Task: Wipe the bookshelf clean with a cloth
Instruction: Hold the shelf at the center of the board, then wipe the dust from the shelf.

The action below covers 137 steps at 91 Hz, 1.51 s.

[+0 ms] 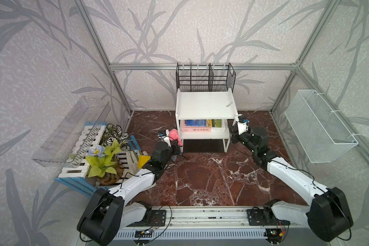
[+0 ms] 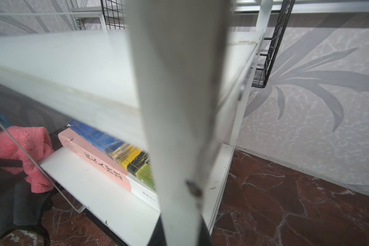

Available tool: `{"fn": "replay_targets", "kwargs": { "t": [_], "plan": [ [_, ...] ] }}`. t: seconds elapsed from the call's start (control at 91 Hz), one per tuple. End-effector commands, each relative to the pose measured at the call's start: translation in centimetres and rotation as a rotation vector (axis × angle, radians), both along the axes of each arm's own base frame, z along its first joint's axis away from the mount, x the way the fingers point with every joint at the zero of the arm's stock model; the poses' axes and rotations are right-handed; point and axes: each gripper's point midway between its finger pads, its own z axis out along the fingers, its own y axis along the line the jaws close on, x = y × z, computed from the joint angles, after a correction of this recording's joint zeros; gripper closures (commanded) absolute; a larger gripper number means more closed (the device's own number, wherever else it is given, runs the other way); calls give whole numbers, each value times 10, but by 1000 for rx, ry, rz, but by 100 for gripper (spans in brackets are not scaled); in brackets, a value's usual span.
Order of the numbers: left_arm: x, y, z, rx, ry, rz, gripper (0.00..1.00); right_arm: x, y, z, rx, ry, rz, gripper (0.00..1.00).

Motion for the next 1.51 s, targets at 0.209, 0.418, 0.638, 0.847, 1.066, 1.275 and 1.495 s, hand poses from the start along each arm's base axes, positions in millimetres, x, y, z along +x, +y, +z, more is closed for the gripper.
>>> {"fn": "replay_targets", "kwargs": {
  "t": [0.209,0.418,0.638,0.847,1.066,1.275,1.495],
  "plan": [
    [-19,-27,-97,-1,201,-152,100,18,3,-18,98,79,-38,100],
    [-11,-32,29,-50,-87,-176,100,17,0,-12,93,69,-54,100],
    [-1,-30,16,-48,-57,-136,100,17,0,-19,107,95,-59,100],
    [-4,-31,-86,-7,191,-124,100,19,-1,-31,103,135,-72,100],
    [-15,40,-80,76,221,146,100,21,-9,-37,90,160,-128,100],
    [27,24,-56,-34,214,-35,100,21,-9,-43,110,197,-133,100],
    [50,-21,-78,-264,290,-199,100,19,-11,-43,136,209,-148,100]
  ]
}}
